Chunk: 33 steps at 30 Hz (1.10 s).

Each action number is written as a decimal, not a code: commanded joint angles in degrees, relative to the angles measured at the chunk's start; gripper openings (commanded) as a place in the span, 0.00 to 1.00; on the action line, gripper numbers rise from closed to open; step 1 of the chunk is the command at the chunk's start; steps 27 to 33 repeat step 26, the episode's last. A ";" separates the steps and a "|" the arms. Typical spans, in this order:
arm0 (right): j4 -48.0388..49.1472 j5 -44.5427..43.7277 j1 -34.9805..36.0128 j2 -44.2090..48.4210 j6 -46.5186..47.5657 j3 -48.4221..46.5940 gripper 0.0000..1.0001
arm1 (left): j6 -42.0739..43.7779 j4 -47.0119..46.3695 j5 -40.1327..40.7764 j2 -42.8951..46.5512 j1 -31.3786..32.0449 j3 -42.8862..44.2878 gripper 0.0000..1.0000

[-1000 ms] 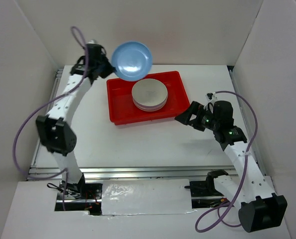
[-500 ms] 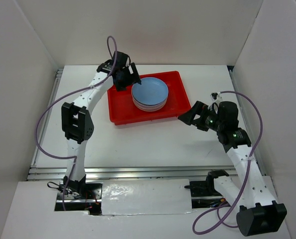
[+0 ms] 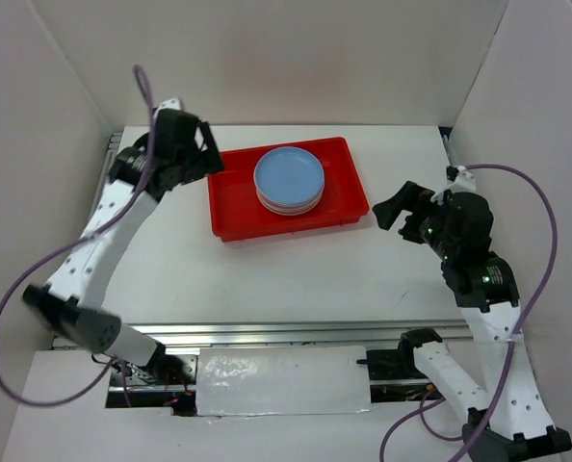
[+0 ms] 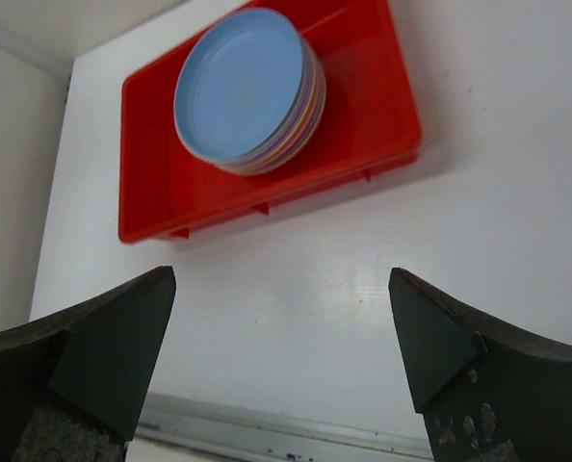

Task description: Place the plates into the plastic bin on the countertop

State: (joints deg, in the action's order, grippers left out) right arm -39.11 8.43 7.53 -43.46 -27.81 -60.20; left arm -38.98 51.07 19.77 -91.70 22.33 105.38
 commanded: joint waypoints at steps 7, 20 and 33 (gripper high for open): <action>-12.82 -25.47 11.62 2.68 5.57 -15.90 1.00 | 5.14 6.59 11.08 31.91 -8.35 -27.68 0.99; -27.15 -32.51 19.63 14.71 9.26 -19.69 1.00 | 2.25 14.40 12.57 60.41 -10.81 -35.07 0.99; -26.98 -30.57 20.59 16.83 8.39 -18.11 1.00 | 0.14 15.99 13.98 61.29 -8.79 -34.81 0.99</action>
